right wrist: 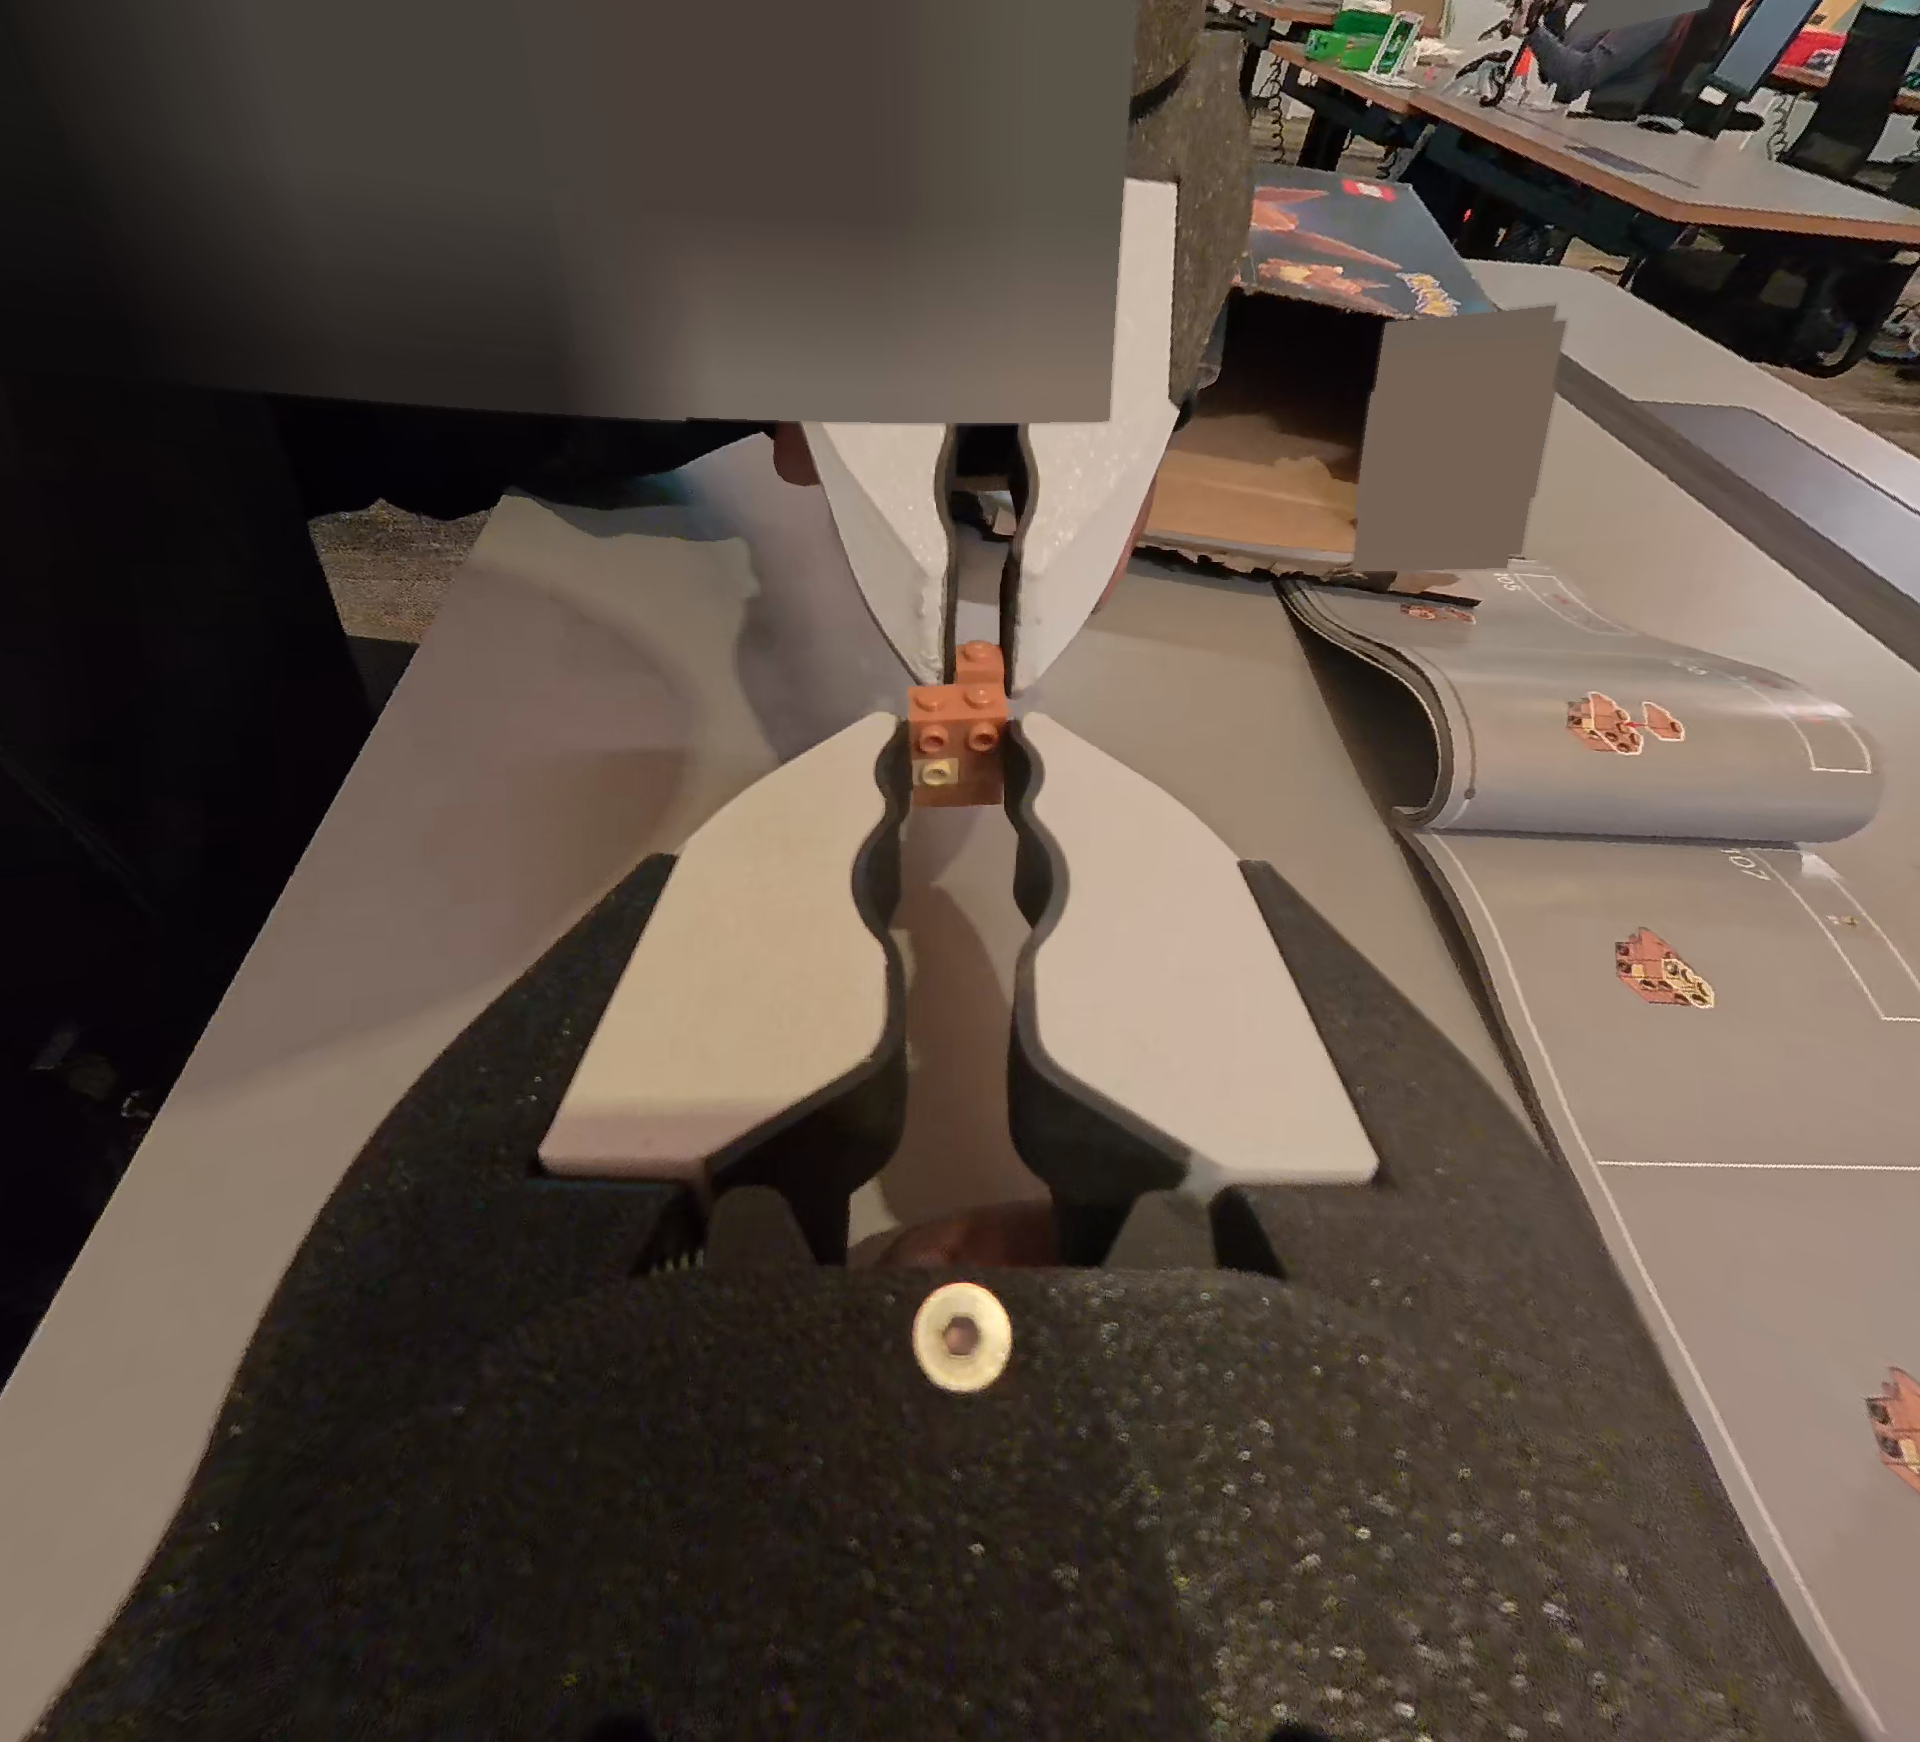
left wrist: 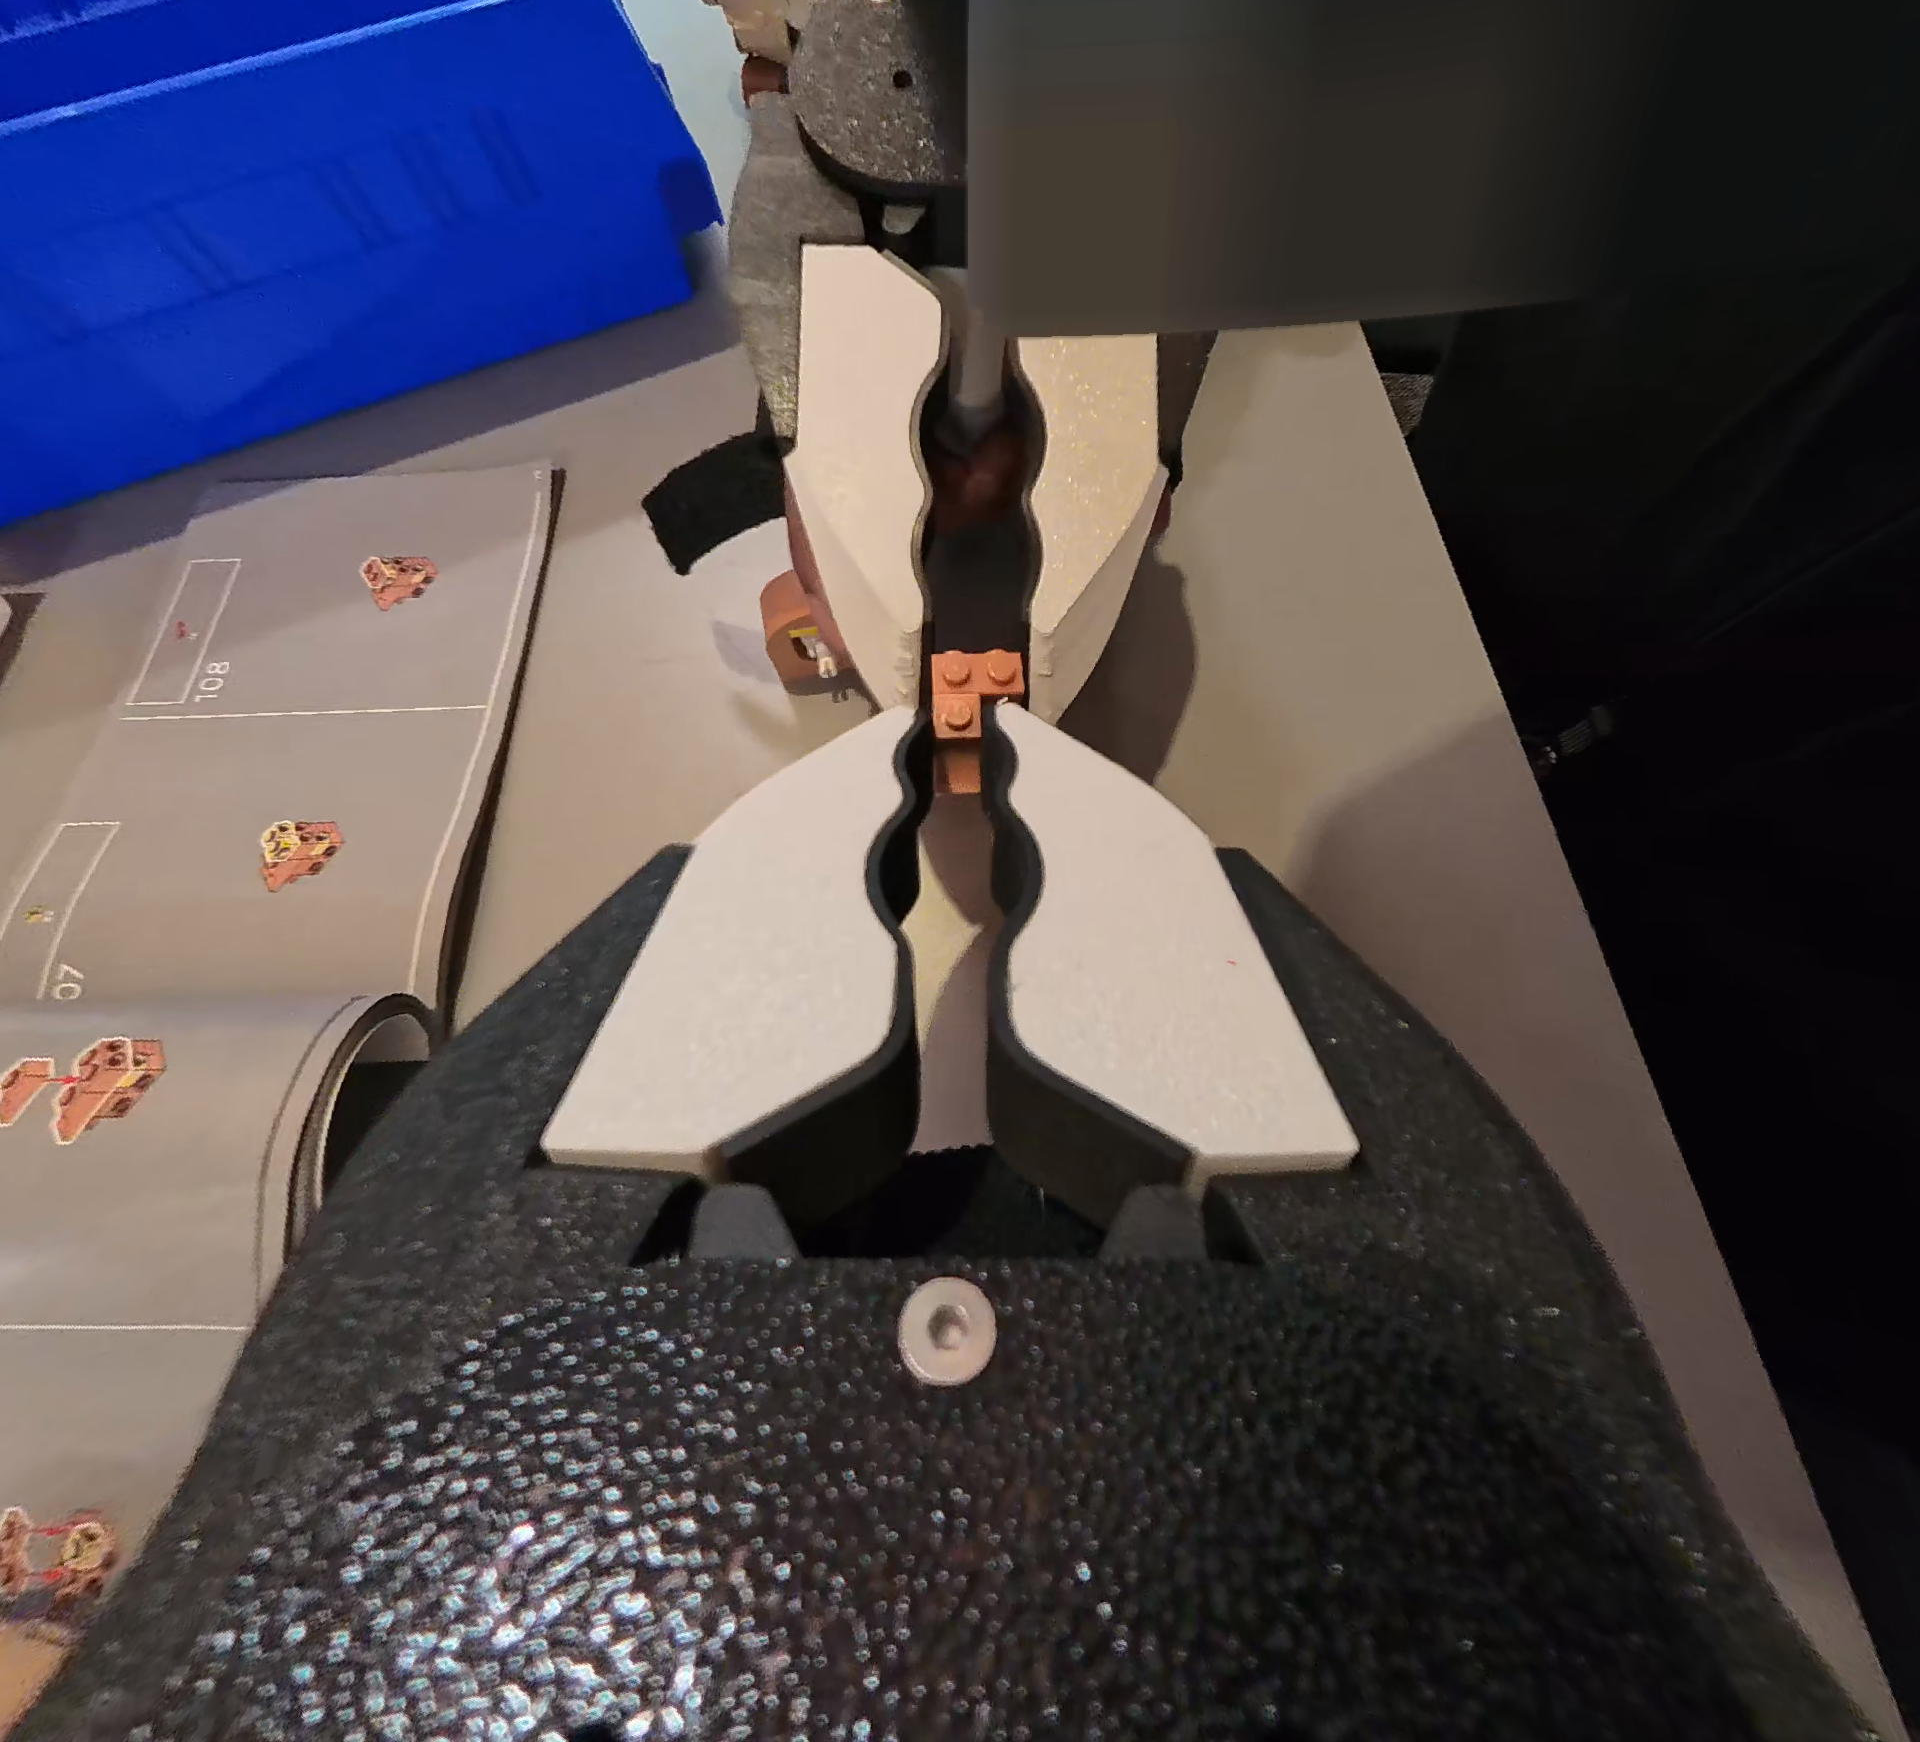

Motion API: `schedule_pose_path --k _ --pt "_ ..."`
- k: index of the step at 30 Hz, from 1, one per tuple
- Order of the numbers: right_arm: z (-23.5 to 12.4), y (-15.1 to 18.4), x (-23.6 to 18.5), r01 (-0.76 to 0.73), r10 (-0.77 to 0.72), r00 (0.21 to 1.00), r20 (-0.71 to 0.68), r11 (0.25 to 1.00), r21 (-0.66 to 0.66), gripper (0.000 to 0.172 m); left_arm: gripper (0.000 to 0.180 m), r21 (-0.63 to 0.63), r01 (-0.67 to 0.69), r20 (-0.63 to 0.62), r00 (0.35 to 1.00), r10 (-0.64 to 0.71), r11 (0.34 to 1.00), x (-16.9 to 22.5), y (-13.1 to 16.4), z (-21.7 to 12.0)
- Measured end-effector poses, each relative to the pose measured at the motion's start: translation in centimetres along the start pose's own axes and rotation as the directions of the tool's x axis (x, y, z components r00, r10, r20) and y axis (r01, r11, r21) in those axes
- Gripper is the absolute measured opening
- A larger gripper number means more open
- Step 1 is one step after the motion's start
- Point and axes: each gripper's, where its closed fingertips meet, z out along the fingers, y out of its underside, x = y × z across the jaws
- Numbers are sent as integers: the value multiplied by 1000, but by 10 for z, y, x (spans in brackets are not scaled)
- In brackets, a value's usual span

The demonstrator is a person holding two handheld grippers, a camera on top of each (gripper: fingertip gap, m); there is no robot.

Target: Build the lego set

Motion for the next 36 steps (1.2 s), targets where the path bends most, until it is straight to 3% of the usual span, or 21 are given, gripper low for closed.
schedule_pose_path --k 36 --pt "-4 -9 0 -23 23 1000 10 998 61 16 10 107 84 -67 995 -77 991 2 -8 -4"
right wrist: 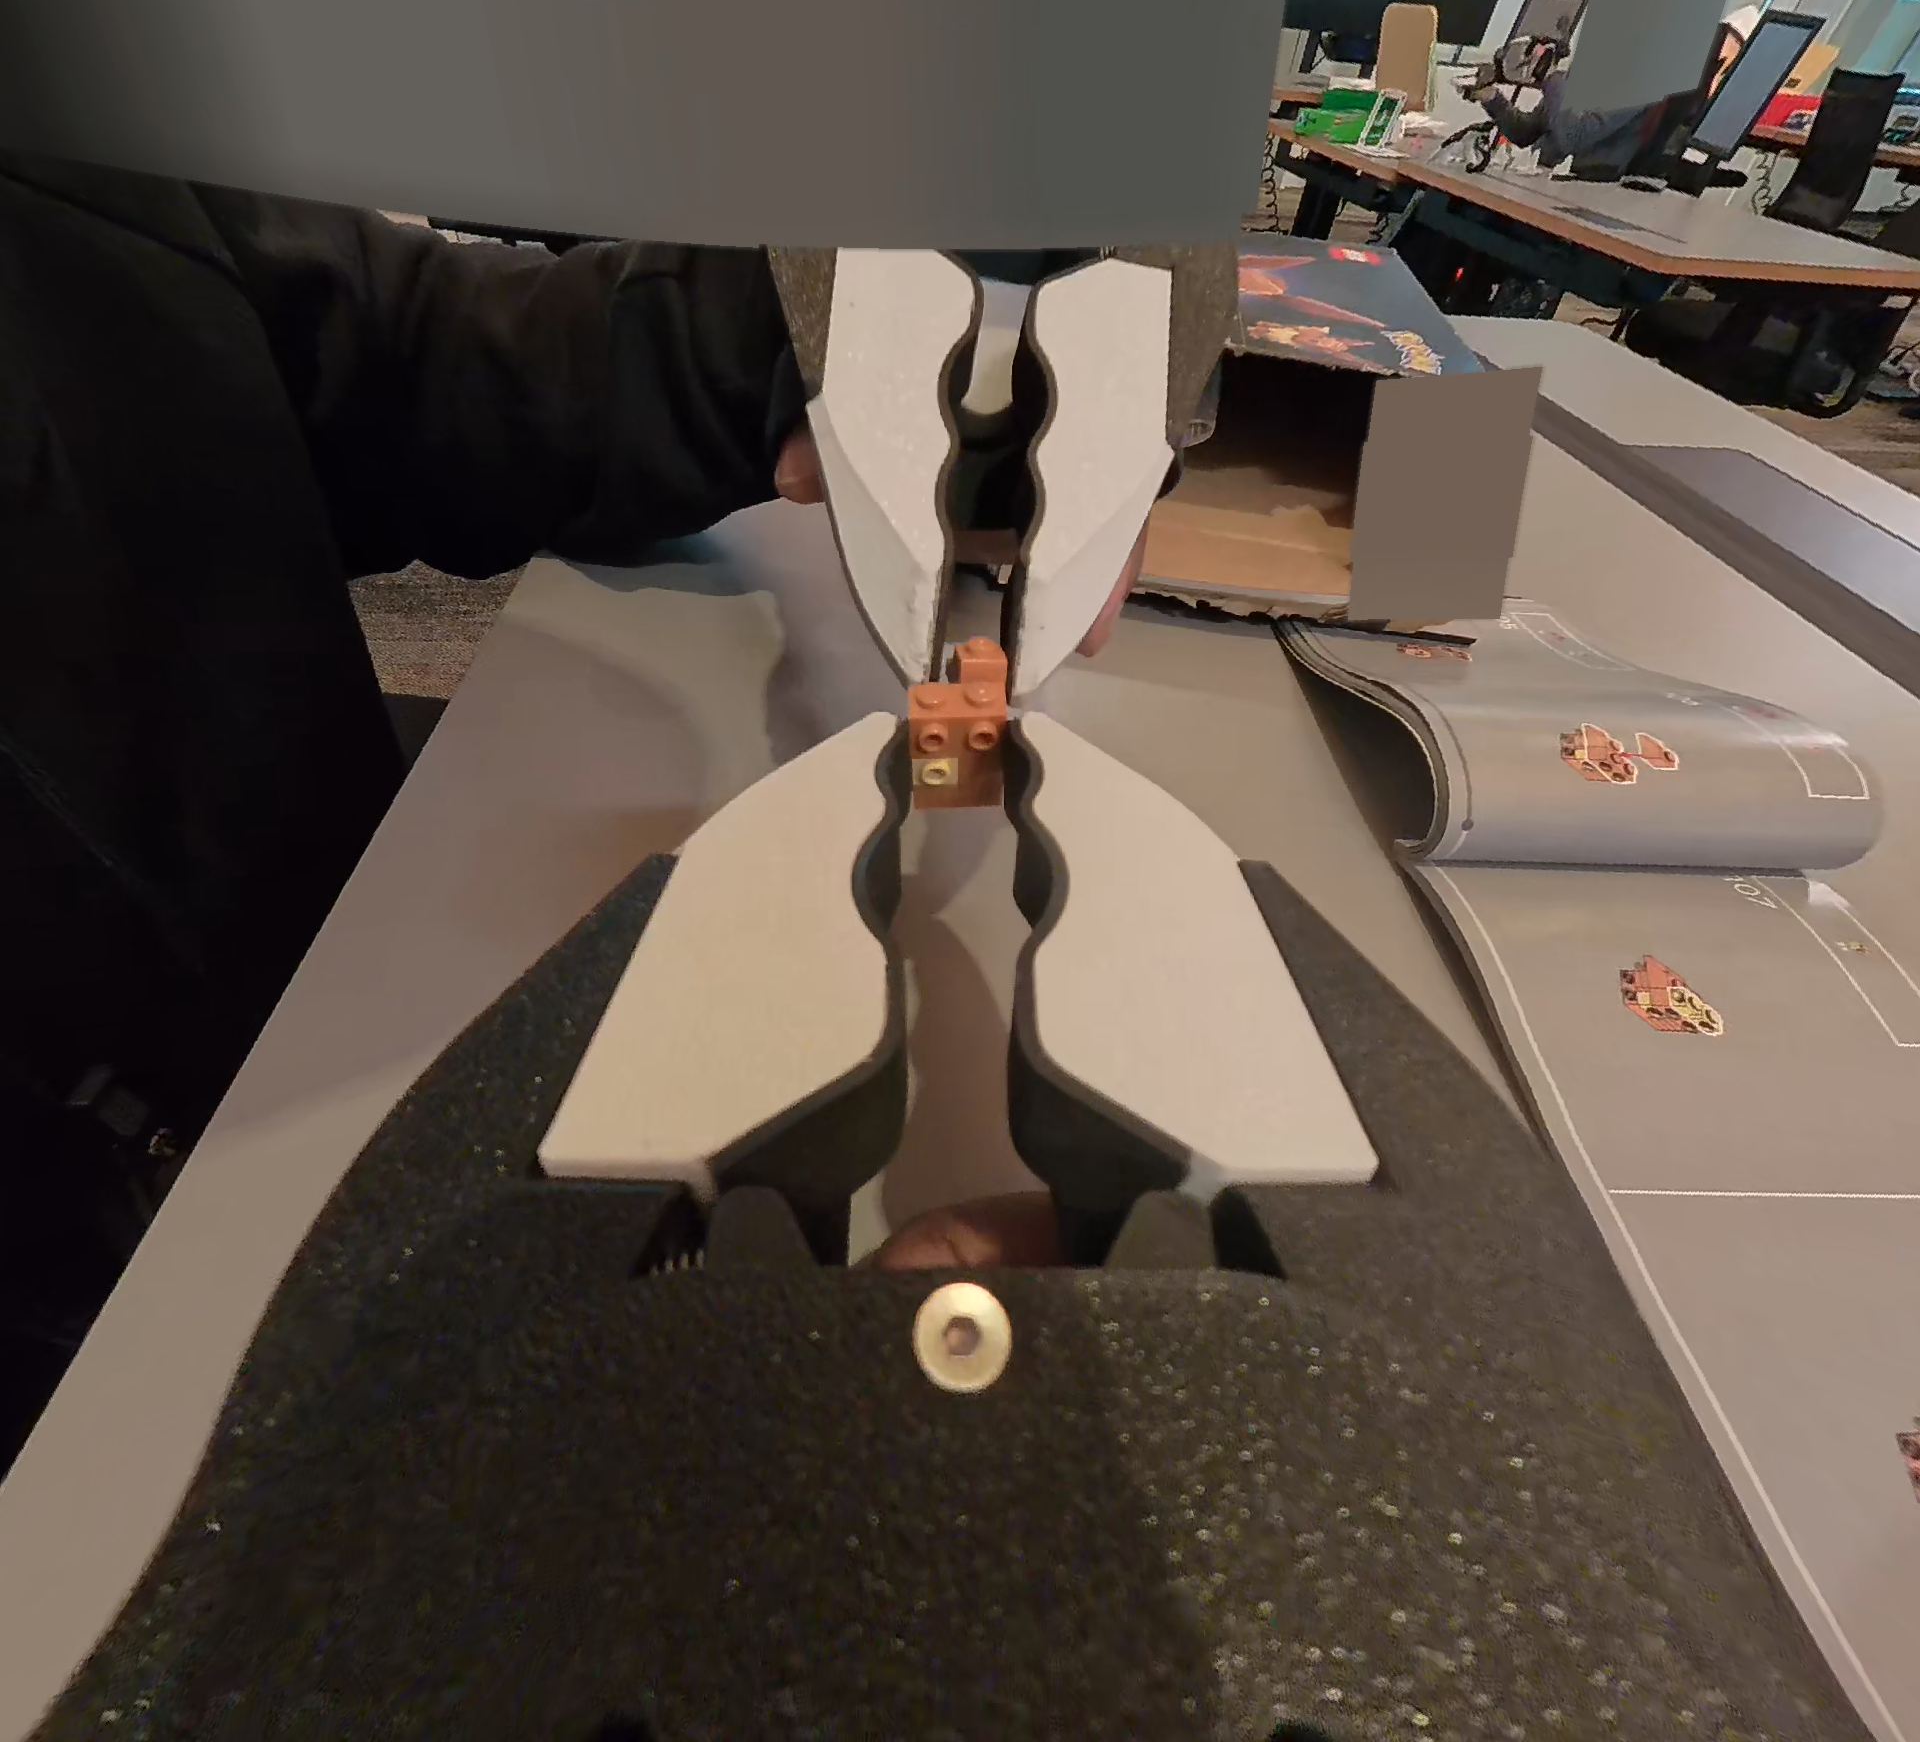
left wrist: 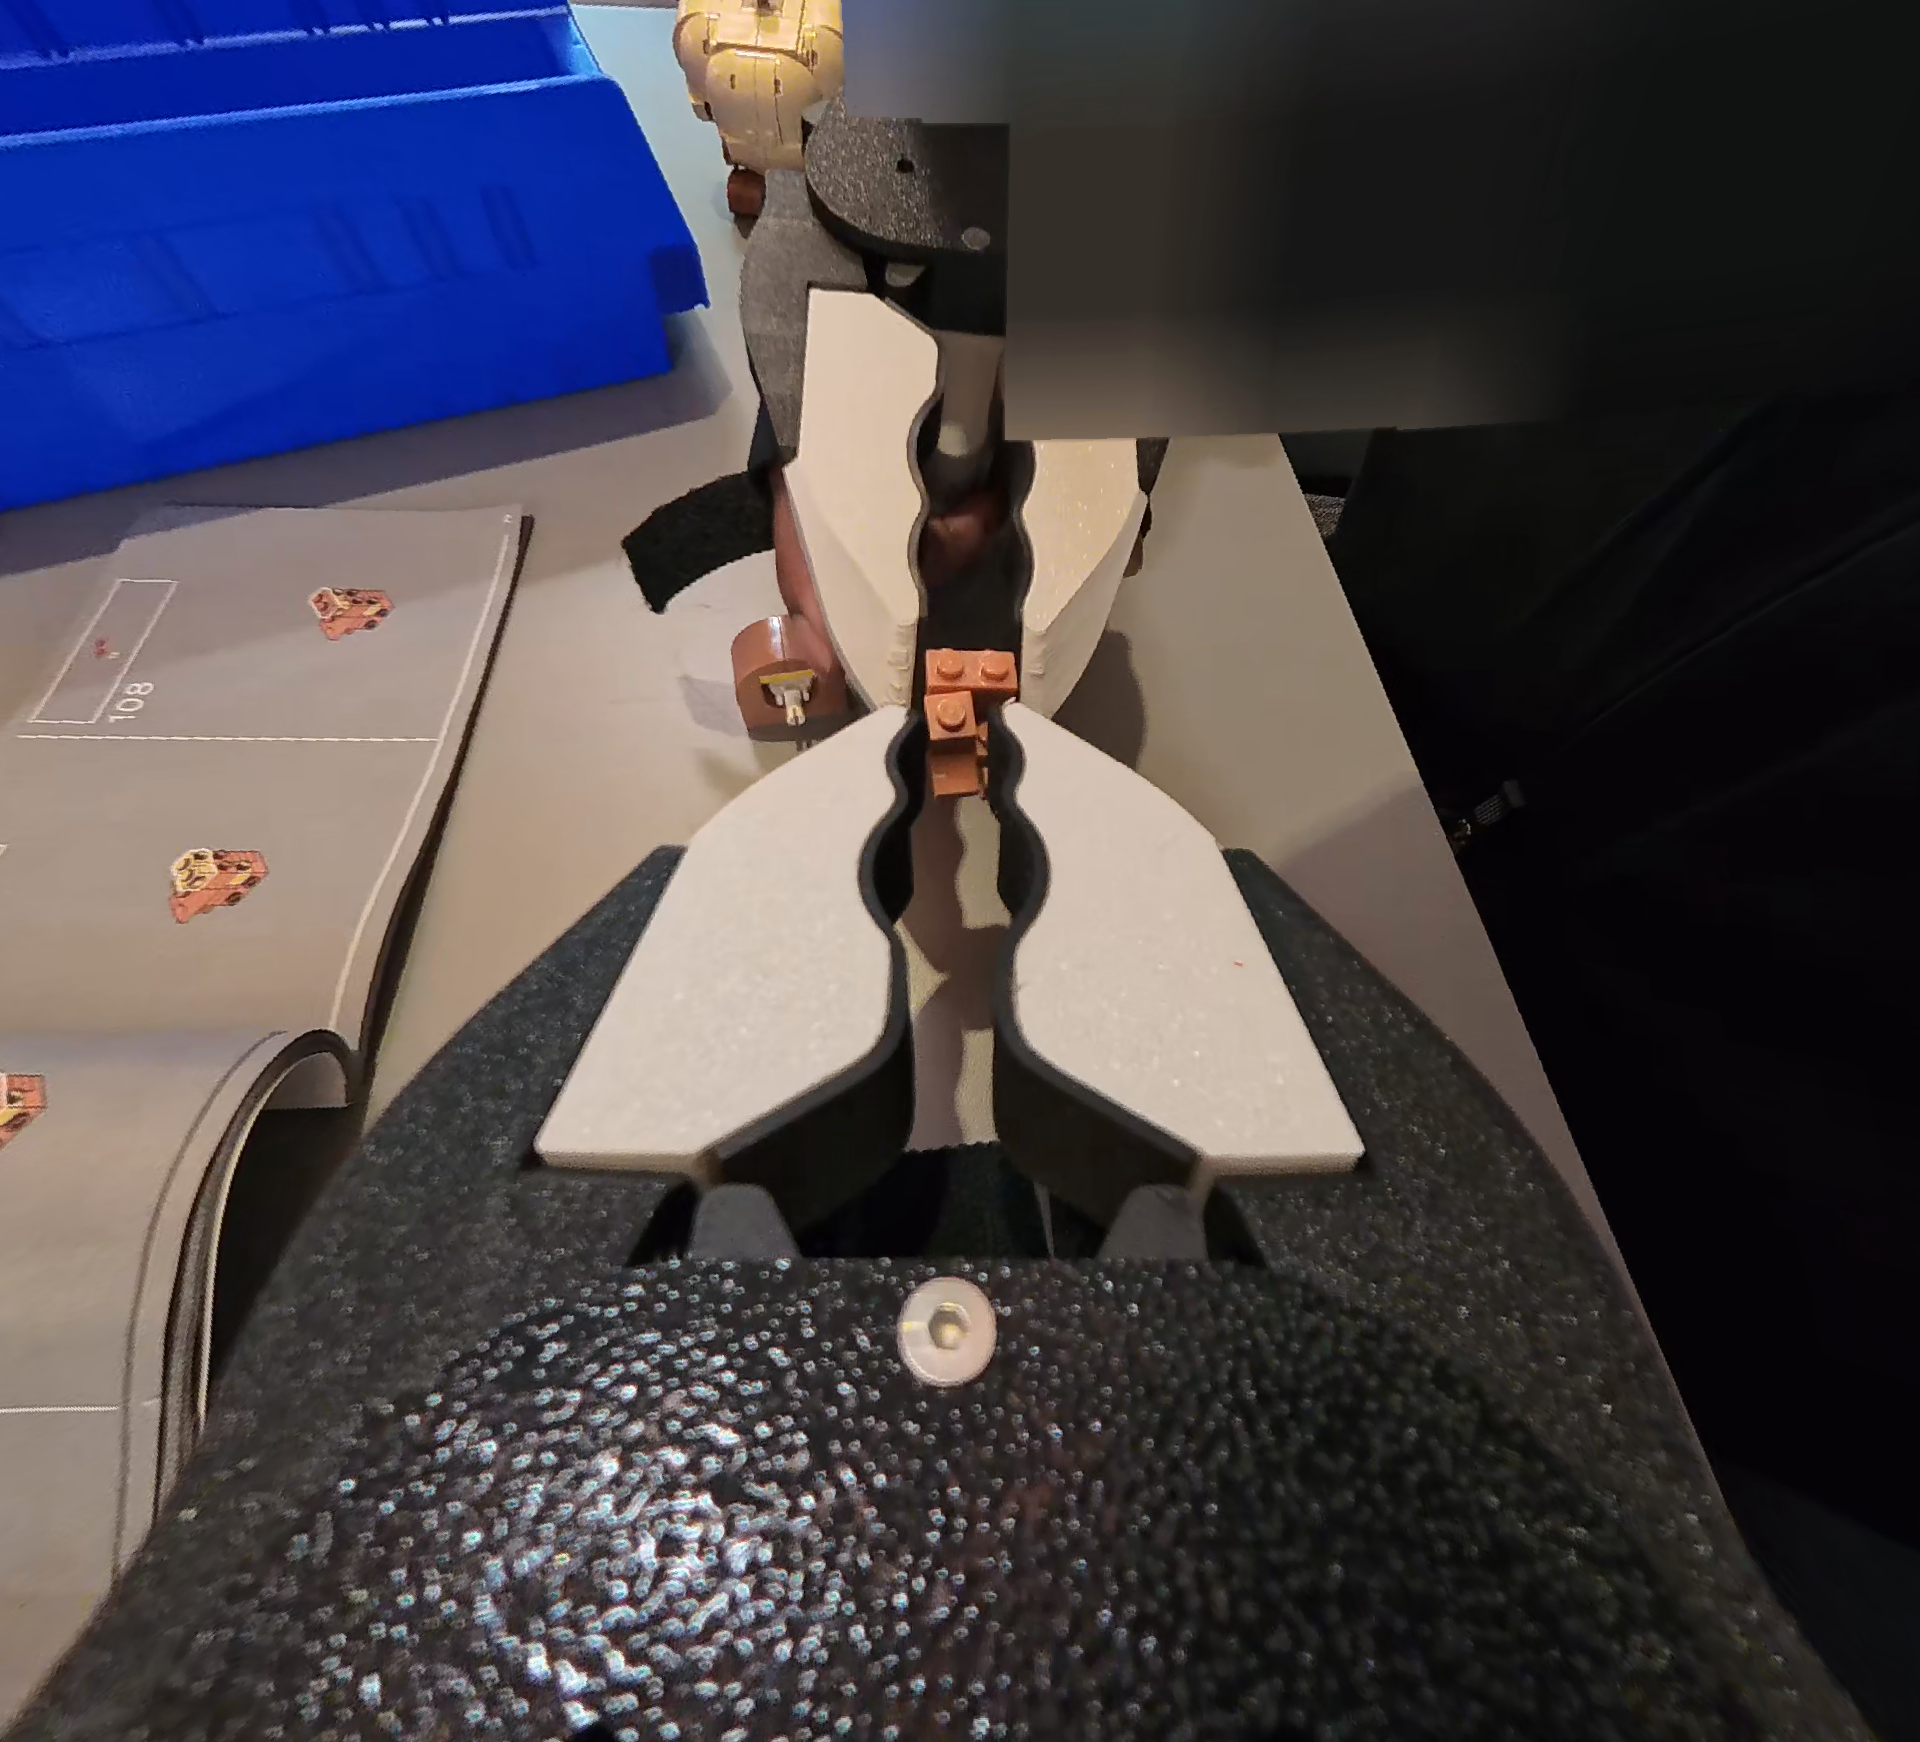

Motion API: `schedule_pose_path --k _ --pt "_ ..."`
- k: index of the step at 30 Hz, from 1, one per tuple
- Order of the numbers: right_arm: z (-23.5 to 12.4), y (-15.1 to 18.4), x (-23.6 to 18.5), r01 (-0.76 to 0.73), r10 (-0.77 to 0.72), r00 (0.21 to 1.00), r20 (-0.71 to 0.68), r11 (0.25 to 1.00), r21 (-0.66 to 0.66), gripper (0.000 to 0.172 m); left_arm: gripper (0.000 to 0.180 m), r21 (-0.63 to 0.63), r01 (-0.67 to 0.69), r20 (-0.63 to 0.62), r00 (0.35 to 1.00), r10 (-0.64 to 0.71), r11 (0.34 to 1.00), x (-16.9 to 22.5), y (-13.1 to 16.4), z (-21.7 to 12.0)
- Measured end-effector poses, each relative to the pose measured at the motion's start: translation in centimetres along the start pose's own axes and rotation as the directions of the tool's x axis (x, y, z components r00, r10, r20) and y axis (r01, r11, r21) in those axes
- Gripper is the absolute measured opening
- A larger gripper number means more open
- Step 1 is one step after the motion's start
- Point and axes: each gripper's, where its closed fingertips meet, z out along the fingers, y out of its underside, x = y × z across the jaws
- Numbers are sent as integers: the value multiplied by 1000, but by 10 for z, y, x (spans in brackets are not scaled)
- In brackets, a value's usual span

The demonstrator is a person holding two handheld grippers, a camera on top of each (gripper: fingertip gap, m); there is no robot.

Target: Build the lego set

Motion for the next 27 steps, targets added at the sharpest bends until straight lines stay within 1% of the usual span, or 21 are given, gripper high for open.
schedule_pose_path --k 14,19,27 --pt "-3 -7 -2 -28 26 999 30 998 50 16 11 46 6 -15 1000 -5 999 3 -8 -2" --pt "-4 -10 -3 -28 25 999 40 997 70 16 12 70 20 -41 999 -17 997 6 -11 0" --pt "-5 -11 -1 -28 26 999 29 997 72 16 11 99 56 -50 997 -51 994 4 -14 0"
